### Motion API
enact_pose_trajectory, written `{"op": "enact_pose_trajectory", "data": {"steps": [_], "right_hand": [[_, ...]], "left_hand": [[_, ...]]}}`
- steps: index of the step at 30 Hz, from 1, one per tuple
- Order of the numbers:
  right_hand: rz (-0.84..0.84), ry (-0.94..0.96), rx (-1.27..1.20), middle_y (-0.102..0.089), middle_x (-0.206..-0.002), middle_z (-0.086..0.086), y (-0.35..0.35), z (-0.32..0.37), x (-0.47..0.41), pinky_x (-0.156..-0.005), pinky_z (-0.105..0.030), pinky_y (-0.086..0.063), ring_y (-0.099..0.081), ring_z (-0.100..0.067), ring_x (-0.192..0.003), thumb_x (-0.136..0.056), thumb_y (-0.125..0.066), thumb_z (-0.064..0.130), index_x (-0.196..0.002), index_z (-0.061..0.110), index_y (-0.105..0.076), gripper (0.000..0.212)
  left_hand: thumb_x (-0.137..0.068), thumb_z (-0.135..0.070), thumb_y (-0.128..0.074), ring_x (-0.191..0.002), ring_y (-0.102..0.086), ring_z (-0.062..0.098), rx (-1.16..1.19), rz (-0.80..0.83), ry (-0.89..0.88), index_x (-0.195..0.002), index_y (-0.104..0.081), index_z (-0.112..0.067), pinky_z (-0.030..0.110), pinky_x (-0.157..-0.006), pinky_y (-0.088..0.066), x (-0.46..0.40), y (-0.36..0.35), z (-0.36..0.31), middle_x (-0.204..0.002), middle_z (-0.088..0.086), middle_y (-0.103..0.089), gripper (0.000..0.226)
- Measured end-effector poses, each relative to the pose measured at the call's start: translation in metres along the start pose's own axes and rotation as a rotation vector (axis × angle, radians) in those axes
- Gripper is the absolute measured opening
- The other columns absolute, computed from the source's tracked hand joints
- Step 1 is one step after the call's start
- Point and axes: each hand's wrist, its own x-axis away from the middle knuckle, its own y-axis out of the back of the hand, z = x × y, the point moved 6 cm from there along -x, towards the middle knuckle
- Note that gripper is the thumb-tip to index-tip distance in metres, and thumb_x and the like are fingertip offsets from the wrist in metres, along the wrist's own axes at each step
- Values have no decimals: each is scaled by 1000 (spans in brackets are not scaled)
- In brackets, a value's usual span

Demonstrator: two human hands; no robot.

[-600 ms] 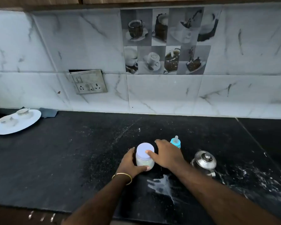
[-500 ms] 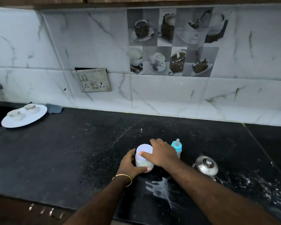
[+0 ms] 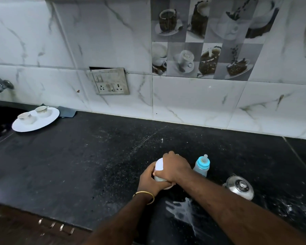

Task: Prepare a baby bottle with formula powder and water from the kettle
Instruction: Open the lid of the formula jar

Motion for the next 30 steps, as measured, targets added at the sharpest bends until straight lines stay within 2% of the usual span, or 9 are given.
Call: {"op": "enact_pose_trajectory", "data": {"steps": [6,13,16,19,20,22,25,28,30], "right_hand": [[16,-38,-34,-54,-125,-6,1,6,-4,-90,-38,-50,-57,-26,-114,-80,-65,57,-130,14,-55,67],[51,13,-25,-53,-122,-2,2,7,-3,-85,-37,-49,-56,-23,-111,-75,-71,52,-126,17,-53,64],[86,126,78,-52,-118,0,4,12,-2,-76,-35,-45,-54,-23,-110,-72,-74,36,-120,19,-50,57],[172,193,141,-51,-125,2,5,16,-2,-80,-37,-49,-50,-23,-117,-69,-79,21,-129,21,-47,68],[195,185,138,-49,-130,2,6,17,-2,-84,-39,-50,-50,-25,-121,-69,-80,22,-137,22,-43,78],[162,94,139,-46,-140,-1,10,15,-4,-89,-43,-49,-50,-29,-125,-71,-79,43,-149,21,-32,94],[50,-87,198,-53,-133,-7,17,12,-2,-85,-43,-47,-58,-30,-117,-76,-59,75,-140,17,-43,87],[107,-21,192,-53,-131,-5,13,18,-3,-78,-38,-44,-57,-26,-116,-81,-67,53,-134,20,-50,65],[188,76,136,-48,-132,-1,10,20,-3,-79,-38,-47,-49,-26,-120,-72,-79,28,-135,25,-47,71]], "left_hand": [[-49,-29,-96,-102,-67,4,-19,71,-60,-119,-62,-36,31,-89,-57,-9,8,2,-109,-15,-72,78],[-51,-27,-96,-100,-62,-9,-32,118,-112,-107,-58,-47,9,-79,-50,-14,11,3,-107,-34,-65,70],[-50,-39,-95,-103,-62,-6,-57,157,-125,-110,-60,-47,21,-87,-54,-16,11,4,-108,-27,-69,70],[-49,-42,-94,-103,-64,-4,-61,162,-115,-114,-63,-41,33,-91,-56,-20,12,6,-110,-19,-71,72],[-49,-43,-94,-103,-65,-4,-64,156,-113,-114,-64,-39,35,-90,-56,-20,12,6,-109,-18,-72,72],[-49,-45,-95,-103,-65,-1,-65,160,-106,-115,-63,-38,37,-91,-56,-20,11,7,-110,-15,-72,74],[-48,-46,-96,-107,-65,4,-71,177,-93,-120,-60,-40,41,-94,-56,-22,11,10,-113,-15,-71,80],[-47,-47,-96,-106,-65,1,-76,174,-84,-120,-60,-40,39,-94,-56,-22,11,9,-113,-16,-70,82],[-46,-46,-96,-105,-65,1,-73,165,-78,-120,-61,-36,38,-93,-56,-21,11,8,-112,-15,-71,83]]}}
